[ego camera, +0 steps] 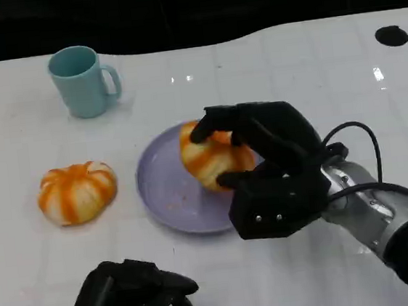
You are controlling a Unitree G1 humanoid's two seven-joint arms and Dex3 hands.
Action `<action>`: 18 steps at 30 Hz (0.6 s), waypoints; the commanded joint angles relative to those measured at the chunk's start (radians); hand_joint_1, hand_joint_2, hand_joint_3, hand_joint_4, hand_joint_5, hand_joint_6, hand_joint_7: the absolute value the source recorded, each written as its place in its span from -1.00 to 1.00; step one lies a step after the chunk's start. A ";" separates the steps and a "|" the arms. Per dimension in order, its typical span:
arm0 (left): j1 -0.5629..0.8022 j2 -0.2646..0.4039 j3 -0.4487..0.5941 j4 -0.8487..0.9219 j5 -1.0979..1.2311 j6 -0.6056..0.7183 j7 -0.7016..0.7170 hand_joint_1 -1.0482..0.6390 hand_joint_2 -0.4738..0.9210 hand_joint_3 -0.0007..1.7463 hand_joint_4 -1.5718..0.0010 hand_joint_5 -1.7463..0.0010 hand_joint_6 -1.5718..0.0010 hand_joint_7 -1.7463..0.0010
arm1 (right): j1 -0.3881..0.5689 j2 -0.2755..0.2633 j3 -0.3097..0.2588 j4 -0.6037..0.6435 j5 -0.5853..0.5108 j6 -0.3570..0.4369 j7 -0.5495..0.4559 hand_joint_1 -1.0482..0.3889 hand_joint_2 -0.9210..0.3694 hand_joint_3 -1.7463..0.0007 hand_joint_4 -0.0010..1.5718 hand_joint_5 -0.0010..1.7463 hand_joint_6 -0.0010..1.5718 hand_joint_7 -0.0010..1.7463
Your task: Grasp the bread from the table and place it into the plate.
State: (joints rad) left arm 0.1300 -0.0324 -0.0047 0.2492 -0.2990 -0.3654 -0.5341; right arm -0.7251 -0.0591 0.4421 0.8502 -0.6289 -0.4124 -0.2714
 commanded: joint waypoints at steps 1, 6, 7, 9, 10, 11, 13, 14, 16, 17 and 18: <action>0.010 0.008 0.000 -0.016 0.007 -0.002 0.013 -0.91 0.99 -1.00 -0.43 -0.22 -0.90 0.85 | -0.003 -0.037 0.012 -0.032 -0.001 0.002 0.066 -0.15 -0.97 0.72 -0.82 -0.40 -0.51 -0.92; 0.011 0.008 -0.002 -0.018 0.011 -0.003 0.015 -0.91 1.00 -0.99 -0.44 -0.22 -0.90 0.85 | 0.027 -0.058 0.013 -0.087 0.011 0.011 0.139 -0.29 -1.00 0.72 -0.98 -0.45 -0.61 -0.98; 0.011 0.008 -0.003 -0.018 0.011 -0.005 0.015 -0.91 1.00 -0.99 -0.44 -0.21 -0.90 0.85 | 0.033 -0.061 0.012 -0.101 0.012 0.015 0.151 -0.30 -1.00 0.71 -0.99 -0.46 -0.61 -0.99; 0.013 0.008 -0.004 -0.020 0.013 -0.006 0.017 -0.91 1.00 -0.99 -0.44 -0.21 -0.90 0.85 | 0.049 -0.068 0.005 -0.130 0.023 0.019 0.180 -0.33 -1.00 0.69 -1.00 -0.49 -0.63 -0.99; 0.013 0.008 -0.004 -0.020 0.012 -0.005 0.016 -0.91 1.00 -0.99 -0.44 -0.21 -0.90 0.85 | 0.059 -0.071 -0.001 -0.147 0.033 0.018 0.194 -0.34 -1.00 0.68 -1.00 -0.50 -0.64 -0.99; 0.013 0.007 -0.003 -0.020 0.007 -0.005 0.014 -0.91 1.00 -0.99 -0.44 -0.21 -0.90 0.85 | 0.071 -0.076 -0.005 -0.171 0.041 0.022 0.211 -0.35 -1.00 0.68 -1.00 -0.50 -0.63 -0.99; 0.013 0.007 -0.003 -0.018 0.004 -0.005 0.011 -0.91 0.99 -0.99 -0.44 -0.21 -0.90 0.85 | 0.098 -0.090 -0.014 -0.222 0.055 0.021 0.231 -0.36 -1.00 0.67 -1.00 -0.48 -0.63 -0.99; 0.013 0.007 -0.003 -0.018 0.004 -0.006 0.012 -0.91 1.00 -0.99 -0.44 -0.21 -0.90 0.85 | 0.108 -0.094 -0.016 -0.240 0.059 0.021 0.237 -0.36 -1.00 0.67 -0.99 -0.46 -0.62 -0.99; 0.011 0.009 -0.003 -0.020 0.008 -0.004 0.015 -0.91 1.00 -0.99 -0.45 -0.21 -0.90 0.85 | 0.134 -0.111 -0.026 -0.280 0.066 0.007 0.237 -0.35 -1.00 0.68 -0.97 -0.44 -0.61 -0.98; 0.011 0.009 -0.002 -0.020 0.010 -0.003 0.018 -0.91 1.00 -0.99 -0.45 -0.21 -0.90 0.84 | 0.147 -0.119 -0.031 -0.299 0.070 -0.001 0.237 -0.35 -1.00 0.68 -0.96 -0.42 -0.60 -0.98; 0.011 0.009 -0.002 -0.021 0.010 -0.001 0.019 -0.92 1.00 -0.99 -0.44 -0.21 -0.90 0.84 | 0.161 -0.127 -0.036 -0.318 0.074 -0.008 0.236 -0.34 -1.00 0.68 -0.94 -0.40 -0.58 -0.97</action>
State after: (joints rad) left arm 0.1363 -0.0333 -0.0108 0.2389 -0.2955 -0.3653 -0.5277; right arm -0.5972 -0.1514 0.4319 0.5841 -0.5770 -0.3999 -0.0393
